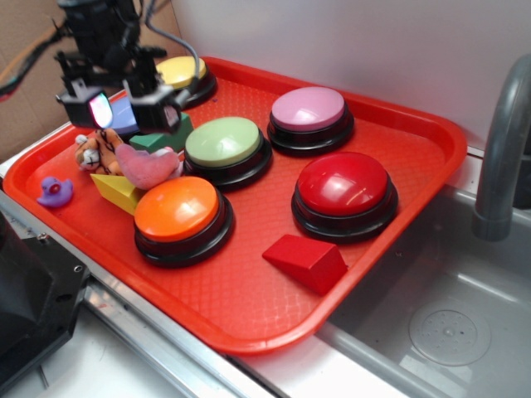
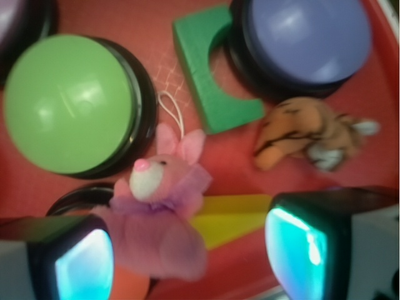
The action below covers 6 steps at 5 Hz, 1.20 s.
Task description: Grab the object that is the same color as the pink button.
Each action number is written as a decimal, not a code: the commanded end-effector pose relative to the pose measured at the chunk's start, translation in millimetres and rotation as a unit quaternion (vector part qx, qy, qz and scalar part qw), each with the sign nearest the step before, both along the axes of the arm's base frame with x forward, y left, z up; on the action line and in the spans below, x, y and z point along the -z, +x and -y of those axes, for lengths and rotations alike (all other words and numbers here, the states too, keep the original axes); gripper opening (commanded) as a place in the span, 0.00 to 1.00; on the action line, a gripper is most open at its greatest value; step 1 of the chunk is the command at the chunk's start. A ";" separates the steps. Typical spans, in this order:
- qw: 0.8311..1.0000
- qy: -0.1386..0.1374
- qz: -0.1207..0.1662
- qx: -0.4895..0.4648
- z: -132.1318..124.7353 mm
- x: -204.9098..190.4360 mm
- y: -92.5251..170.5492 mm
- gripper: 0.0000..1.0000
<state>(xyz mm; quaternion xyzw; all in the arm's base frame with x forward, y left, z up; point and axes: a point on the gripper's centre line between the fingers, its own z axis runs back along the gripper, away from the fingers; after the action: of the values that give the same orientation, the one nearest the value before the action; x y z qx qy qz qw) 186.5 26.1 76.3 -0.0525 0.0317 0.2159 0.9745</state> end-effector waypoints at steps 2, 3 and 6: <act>0.992 -0.096 0.039 -0.070 7.6 25.2 -5.5 1.00; 0.992 -0.093 0.041 -0.077 5.2 25.6 -3.6 1.00; 0.993 -0.083 0.052 -0.070 8.4 23.4 1.7 0.00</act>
<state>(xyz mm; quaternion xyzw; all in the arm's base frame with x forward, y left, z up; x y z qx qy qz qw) 181.8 19.1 45.7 -0.1468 0.0122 0.2845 0.9473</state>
